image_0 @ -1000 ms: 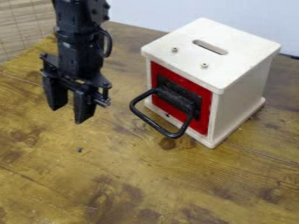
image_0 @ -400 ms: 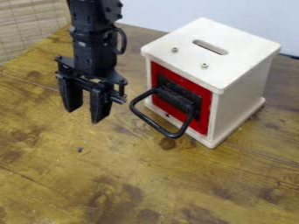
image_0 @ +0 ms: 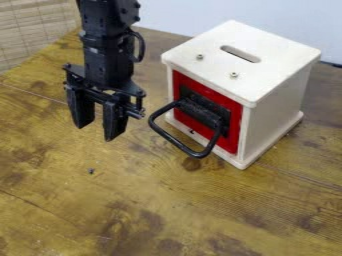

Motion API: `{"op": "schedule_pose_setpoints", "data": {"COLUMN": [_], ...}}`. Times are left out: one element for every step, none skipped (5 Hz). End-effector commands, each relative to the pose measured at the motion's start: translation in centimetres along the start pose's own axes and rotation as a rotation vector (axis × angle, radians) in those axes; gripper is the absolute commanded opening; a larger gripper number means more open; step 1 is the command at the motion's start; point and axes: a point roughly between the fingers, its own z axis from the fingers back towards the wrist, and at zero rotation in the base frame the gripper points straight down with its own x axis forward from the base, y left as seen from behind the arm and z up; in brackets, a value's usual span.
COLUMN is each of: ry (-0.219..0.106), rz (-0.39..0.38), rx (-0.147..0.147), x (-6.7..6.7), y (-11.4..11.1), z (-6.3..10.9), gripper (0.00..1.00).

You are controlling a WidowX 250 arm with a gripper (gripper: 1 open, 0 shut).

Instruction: Close the drawer

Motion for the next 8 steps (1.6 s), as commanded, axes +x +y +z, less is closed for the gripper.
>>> {"op": "schedule_pose_setpoints", "data": {"ry": [-0.065, -0.058, -0.050, -0.042, -0.035, -0.028, -0.022, -0.016], "rz": [-0.003, -0.007, -0.010, -0.014, -0.016, -0.019, -0.022, -0.024], "rx": [0.007, 0.005, 0.003, 0.001, -0.001, -0.003, -0.004, -0.006], "x": [-0.4, -0.5, -0.5, -0.6, -0.7, -0.8, -0.8, -0.9], "y": [0.2, 0.3, 0.4, 0.5, 0.6, 0.7, 0.8, 0.9], "z": [2.4, 2.2, 1.9, 1.7, 1.5, 1.3, 1.1, 1.0], "gripper": [1.00, 1.00, 1.00, 1.00, 1.00, 1.00, 1.00, 1.00]}}
